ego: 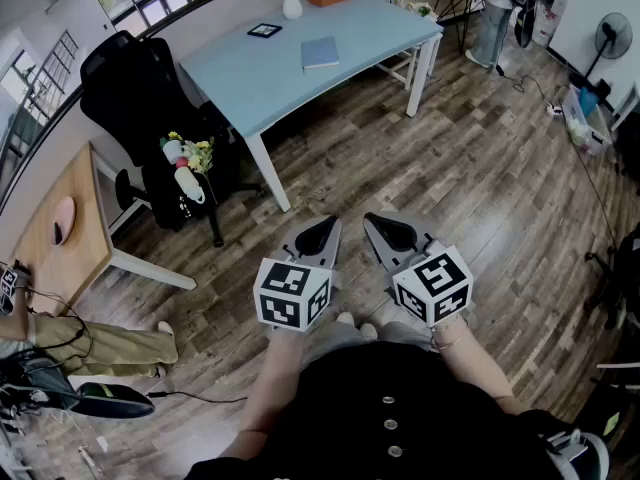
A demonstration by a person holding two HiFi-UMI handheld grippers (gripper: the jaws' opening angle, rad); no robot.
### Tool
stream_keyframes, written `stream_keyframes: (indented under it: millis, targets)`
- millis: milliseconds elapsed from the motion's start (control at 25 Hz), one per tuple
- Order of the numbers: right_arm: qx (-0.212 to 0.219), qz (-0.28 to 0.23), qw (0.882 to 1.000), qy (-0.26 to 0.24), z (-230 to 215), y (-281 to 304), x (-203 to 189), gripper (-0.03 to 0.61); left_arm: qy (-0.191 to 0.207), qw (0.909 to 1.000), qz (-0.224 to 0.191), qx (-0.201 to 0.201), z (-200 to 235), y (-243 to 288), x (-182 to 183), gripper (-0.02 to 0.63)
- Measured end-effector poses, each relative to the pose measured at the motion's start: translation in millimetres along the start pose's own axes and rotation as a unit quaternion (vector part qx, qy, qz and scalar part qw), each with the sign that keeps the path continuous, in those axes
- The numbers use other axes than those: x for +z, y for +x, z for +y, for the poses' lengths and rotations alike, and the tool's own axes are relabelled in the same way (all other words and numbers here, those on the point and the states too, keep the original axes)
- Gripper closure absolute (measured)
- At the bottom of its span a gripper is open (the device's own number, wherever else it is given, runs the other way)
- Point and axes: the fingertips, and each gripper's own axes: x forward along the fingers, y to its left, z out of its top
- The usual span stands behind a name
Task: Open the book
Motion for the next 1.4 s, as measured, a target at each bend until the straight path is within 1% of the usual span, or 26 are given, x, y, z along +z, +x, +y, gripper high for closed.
stream_keyframes:
  millis: [200, 400, 560, 680, 760, 880, 960, 1040, 1120, 1280, 1400]
  targets:
    - [-0.009, -0.002, 1.000, -0.002, -1, 6, -1, 0.578, 0.004, 0.9999, 0.007, -0.008, 2, 3, -1, 0.601]
    - [-0.002, 0.000, 1.000, 0.003, 0, 10, -3, 0.578, 0.010, 0.9998, 0.013, -0.012, 1, 6, -5, 0.601]
    - [-0.008, -0.005, 1.000, 0.009, -2, 14, -1, 0.578, 0.009, 0.9998, 0.011, -0.016, 5, 8, -4, 0.601]
    - [-0.011, -0.013, 1.000, 0.020, -2, 17, 3, 0.577, 0.007, 0.9997, 0.001, -0.021, 9, 8, 0, 0.601]
    - [-0.004, -0.007, 1.000, 0.018, 0, 21, 3, 0.577, 0.007, 0.9996, -0.009, -0.024, 14, 9, 3, 0.601]
    - [0.004, 0.002, 1.000, 0.017, 1, 27, -3, 0.577, 0.006, 0.9990, -0.038, -0.023, 22, 7, 9, 0.601]
    - [-0.005, 0.004, 1.000, 0.012, 0, 30, -7, 0.577, 0.010, 0.9985, -0.051, -0.017, 30, 6, 11, 0.601]
    - [-0.013, 0.000, 1.000, 0.017, -2, 32, -8, 0.577, 0.018, 0.9986, -0.046, -0.018, 36, 7, 10, 0.601]
    - [-0.013, -0.003, 0.999, 0.033, -3, 35, -7, 0.577, 0.022, 0.9987, -0.039, -0.026, 40, 9, 9, 0.600]
    - [-0.021, -0.004, 0.999, 0.044, -1, 41, -8, 0.577, 0.025, 0.9978, -0.035, -0.050, 42, 8, 8, 0.599]
    - [-0.025, 0.000, 0.999, 0.046, -1, 47, -8, 0.577, 0.017, 0.9974, -0.030, -0.063, 46, 9, 8, 0.597]
